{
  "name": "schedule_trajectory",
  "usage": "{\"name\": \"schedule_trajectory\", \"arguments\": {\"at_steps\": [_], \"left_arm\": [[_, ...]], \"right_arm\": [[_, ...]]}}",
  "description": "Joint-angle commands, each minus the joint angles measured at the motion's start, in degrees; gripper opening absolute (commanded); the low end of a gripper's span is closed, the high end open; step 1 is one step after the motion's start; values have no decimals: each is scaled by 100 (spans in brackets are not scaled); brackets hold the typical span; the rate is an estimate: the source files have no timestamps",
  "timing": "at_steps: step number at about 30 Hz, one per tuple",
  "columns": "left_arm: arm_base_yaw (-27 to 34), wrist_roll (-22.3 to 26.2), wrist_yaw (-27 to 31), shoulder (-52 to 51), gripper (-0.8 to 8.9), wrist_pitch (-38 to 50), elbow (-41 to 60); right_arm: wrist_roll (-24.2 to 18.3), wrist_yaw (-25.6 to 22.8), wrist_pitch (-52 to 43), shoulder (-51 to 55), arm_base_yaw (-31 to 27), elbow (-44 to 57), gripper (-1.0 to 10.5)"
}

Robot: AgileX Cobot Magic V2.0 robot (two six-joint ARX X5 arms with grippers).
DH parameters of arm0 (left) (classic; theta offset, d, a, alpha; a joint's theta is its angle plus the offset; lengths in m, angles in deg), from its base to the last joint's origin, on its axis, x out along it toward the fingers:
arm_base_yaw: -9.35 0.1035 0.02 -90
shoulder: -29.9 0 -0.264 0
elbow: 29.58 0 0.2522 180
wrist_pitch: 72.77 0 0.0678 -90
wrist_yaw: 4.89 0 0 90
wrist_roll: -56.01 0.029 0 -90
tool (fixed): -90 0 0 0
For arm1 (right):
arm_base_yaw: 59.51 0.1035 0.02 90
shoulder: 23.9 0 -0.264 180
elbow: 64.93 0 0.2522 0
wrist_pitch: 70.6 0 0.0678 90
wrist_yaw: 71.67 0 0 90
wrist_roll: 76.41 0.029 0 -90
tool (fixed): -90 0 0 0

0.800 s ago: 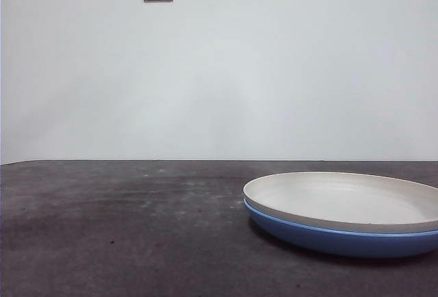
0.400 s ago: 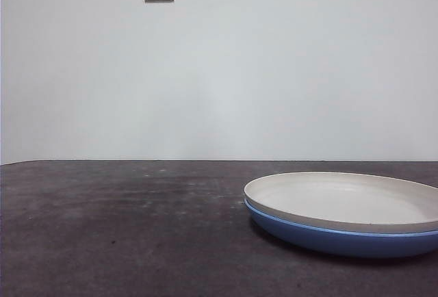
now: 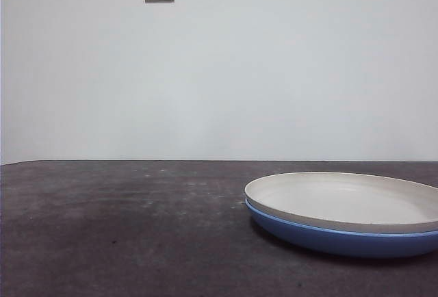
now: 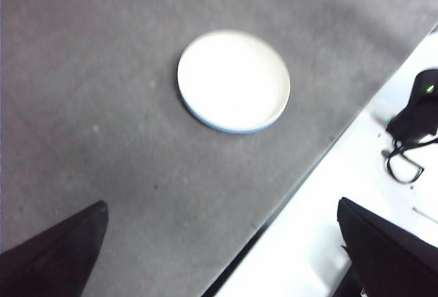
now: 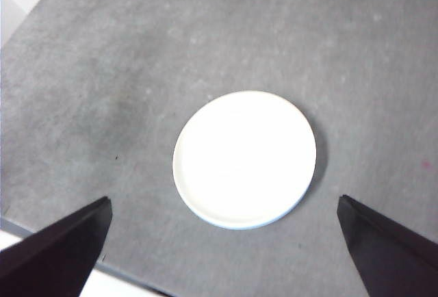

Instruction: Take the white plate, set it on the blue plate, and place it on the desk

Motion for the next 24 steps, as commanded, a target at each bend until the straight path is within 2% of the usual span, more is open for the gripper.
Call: {"name": "schedule_trajectory", "arguments": {"at_steps": [1, 9, 16, 24], "left_arm": [[-46, 66, 31, -225, 658, 48, -31], [-48, 48, 28, -813, 658, 31, 35], [-48, 44, 26, -1029, 658, 13, 35], [-68, 46, 26, -1196, 658, -87, 35]], "right_arm": [[173, 0, 136, -81, 24, -116, 593], [400, 17, 391, -420, 24, -116, 593], [387, 11, 592, -1073, 24, -116, 593], [-125, -7, 780, -2277, 24, -103, 593]]}}
